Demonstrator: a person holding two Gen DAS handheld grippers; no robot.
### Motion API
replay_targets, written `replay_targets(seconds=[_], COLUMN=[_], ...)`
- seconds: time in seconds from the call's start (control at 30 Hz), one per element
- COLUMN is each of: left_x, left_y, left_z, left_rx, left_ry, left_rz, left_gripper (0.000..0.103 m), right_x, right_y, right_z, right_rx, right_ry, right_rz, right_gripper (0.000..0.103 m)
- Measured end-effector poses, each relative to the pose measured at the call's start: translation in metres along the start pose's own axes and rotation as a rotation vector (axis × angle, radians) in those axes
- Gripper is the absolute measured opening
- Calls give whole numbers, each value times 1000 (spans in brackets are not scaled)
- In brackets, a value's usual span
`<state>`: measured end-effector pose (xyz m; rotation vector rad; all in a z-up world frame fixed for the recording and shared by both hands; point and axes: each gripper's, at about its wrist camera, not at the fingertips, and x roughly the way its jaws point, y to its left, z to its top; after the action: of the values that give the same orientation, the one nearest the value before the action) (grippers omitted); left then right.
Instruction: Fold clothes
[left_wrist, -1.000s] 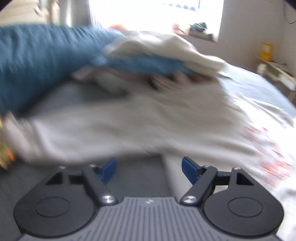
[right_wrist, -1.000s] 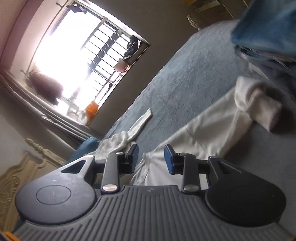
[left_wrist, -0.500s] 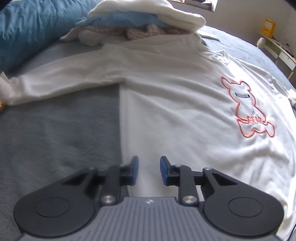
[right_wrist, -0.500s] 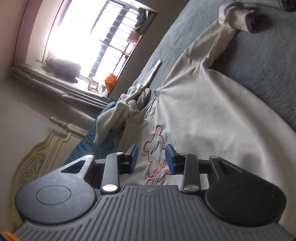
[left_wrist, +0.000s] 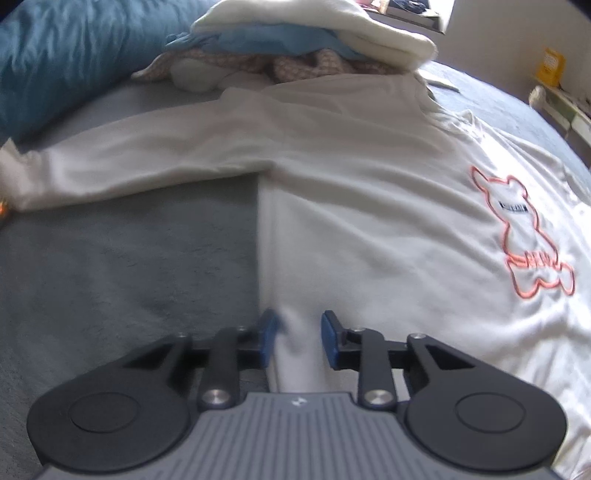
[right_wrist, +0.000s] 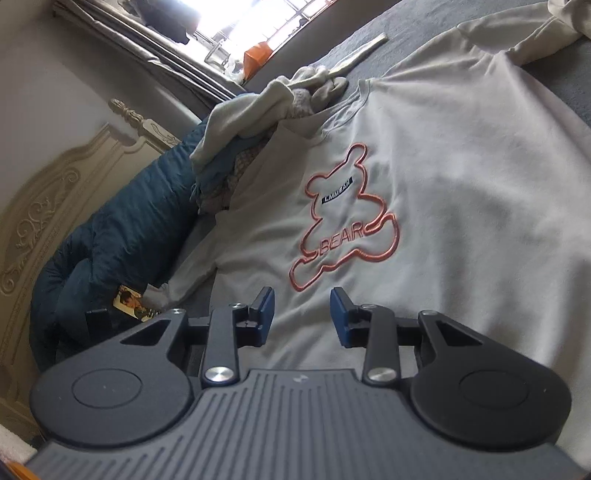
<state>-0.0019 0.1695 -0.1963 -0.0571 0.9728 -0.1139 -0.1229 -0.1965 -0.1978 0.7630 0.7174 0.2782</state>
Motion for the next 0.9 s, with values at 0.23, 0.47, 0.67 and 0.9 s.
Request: replay_targets(seconds=[0.23,0.47,0.67,0.9], left_x=[2,-5,14,14], left_y=[10,37,94,77], left_z=[-6,-4,-14,6], left_rx=[-11,-232,-555,-343], left_ry=[-12,7,138,77], left_rz=[-20,-223,-406,-304], left_gripper=[29,3,4,43], right_x=[10,20,22,23], right_y=[-4,-15,-22,-26], right_z=[-7,-10,-10,-10], right_rx=[11,55,77,96], right_ry=[31,55,59,67], right_rz=[-34,-68,-85,-90], right_gripper=[33,35,40,40])
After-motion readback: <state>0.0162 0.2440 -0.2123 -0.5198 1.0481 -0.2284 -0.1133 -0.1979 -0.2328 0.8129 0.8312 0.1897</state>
